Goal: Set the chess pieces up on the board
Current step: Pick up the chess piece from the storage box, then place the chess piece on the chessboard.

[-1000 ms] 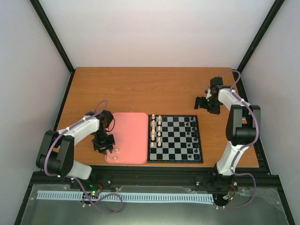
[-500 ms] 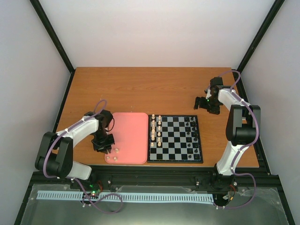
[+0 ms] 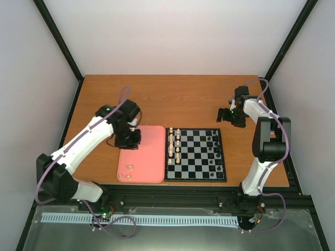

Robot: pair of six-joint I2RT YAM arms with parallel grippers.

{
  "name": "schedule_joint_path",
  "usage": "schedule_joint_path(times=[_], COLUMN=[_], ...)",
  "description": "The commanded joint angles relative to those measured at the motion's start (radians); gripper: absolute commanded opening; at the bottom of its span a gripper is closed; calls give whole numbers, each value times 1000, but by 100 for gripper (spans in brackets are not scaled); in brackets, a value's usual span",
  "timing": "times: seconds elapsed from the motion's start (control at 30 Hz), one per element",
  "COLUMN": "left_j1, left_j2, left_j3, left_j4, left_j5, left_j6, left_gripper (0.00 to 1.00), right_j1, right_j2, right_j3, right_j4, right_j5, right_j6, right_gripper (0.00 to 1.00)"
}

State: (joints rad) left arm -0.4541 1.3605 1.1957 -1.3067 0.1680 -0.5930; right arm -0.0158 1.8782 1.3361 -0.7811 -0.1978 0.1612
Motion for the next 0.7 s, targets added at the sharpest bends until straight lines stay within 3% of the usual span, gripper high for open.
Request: schedule_joint_path(times=[0.0, 0.17, 0.33, 0.67], left_j1=[-216, -407, -525, -585], left_j2=[94, 286, 418, 598], left_j3=[173, 340, 408, 474], left_j4=[-79, -75, -49, 12], left_j5=[41, 18, 51, 86], left_j6=[31, 70, 131, 218], left_gripper=[1, 1, 1, 1], right_j1=[8, 8, 8, 8], right_j2=[-28, -18, -19, -21], right_j3=[-8, 3, 10, 8], right_j4=[6, 0, -2, -3], right_j5=[14, 25, 34, 42], right_j6=[-8, -10, -12, -12], right_gripper=[100, 100, 100, 100])
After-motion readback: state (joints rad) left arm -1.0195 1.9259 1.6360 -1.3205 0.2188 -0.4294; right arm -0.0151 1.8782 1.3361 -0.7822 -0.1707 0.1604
